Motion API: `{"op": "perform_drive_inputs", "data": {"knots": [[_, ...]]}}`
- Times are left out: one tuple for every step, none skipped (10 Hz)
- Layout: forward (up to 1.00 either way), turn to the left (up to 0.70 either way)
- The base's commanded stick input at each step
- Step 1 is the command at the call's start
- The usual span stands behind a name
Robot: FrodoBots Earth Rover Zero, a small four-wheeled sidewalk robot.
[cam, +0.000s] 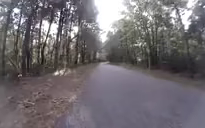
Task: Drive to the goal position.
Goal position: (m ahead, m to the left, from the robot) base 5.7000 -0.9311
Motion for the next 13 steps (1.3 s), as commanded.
{"op": "perform_drive_inputs", "data": {"knots": [[0.7,0.0],[0.7,0.0],[0.7,0.0],[0.7,0.0],[0.7,0.0],[0.7,0.0],[0.7,0.0],[0.7,0.0],[0.7,0.0],[0.7,0.0],[0.7,0.0],[0.7,0.0],[0.7,0.0]]}}
